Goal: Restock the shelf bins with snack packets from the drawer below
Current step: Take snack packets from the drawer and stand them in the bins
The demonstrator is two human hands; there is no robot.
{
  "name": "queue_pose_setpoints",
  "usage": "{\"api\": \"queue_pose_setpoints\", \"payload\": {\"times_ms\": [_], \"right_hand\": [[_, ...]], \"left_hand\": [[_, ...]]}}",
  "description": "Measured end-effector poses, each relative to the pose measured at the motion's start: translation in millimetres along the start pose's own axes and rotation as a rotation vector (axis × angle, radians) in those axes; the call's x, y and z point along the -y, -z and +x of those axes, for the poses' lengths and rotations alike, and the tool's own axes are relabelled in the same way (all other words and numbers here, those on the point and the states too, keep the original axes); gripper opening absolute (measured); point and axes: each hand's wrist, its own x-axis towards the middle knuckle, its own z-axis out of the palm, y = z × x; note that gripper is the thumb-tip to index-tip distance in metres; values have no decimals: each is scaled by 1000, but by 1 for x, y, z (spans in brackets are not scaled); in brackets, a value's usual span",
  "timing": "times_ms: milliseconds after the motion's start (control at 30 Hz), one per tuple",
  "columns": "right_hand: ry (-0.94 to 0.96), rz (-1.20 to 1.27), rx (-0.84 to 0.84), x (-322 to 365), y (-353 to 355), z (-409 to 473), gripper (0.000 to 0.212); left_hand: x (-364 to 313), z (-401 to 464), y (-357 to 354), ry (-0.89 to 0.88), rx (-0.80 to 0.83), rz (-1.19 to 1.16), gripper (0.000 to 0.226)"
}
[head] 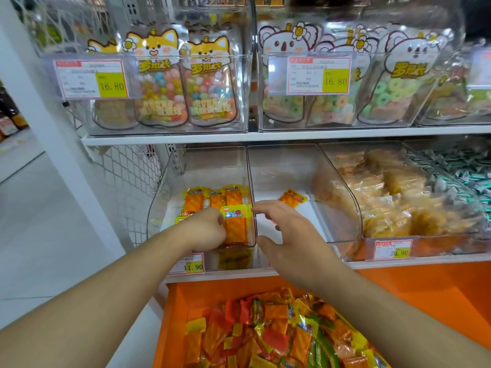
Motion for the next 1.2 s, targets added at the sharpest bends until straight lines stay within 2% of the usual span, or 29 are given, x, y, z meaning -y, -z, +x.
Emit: {"api": "queue_pose_setpoints", "payload": {"times_ms": [167, 233, 333, 433, 567, 700, 800, 867, 933, 1033, 1100, 1200], "right_hand": [[-5, 4, 9, 2, 2, -2, 52], [-4, -1, 14, 3, 3, -3, 53], [-31, 8, 18, 3, 5, -5, 53], [-50, 3, 22, 2, 7, -8, 53], [-72, 22, 27, 1, 15, -17, 53], [-58, 20, -5, -6, 24, -34, 49], [-63, -9, 0, -20, 28, -53, 37], [-87, -38, 59, -33, 27, -69, 24], [-134, -110, 142, -53, 20, -84, 16], [-267, -259, 284, -92, -3, -106, 14], [-370, -279, 367, -118, -22, -119, 19], [-456, -286, 463, -148, -53, -133, 38]], "left_hand": [[-8, -3, -1, -11, 40, -16, 52], [-9, -3, -4, -21, 79, -27, 60], [-8, -5, -4, -36, 104, 52, 62], [-12, -15, -2, -69, 88, 97, 55], [-15, -36, -7, -158, -57, 90, 48], [-15, -70, -25, -286, -323, 0, 45], [-12, -98, -52, -438, -509, -132, 37], [-10, -114, -76, -484, -535, -189, 29], [-3, -122, -110, -473, -475, -234, 24], [9, -122, -169, -344, -223, -233, 20], [22, -116, -207, -257, -63, -177, 19], [45, -107, -254, -152, 63, -96, 20]]}}
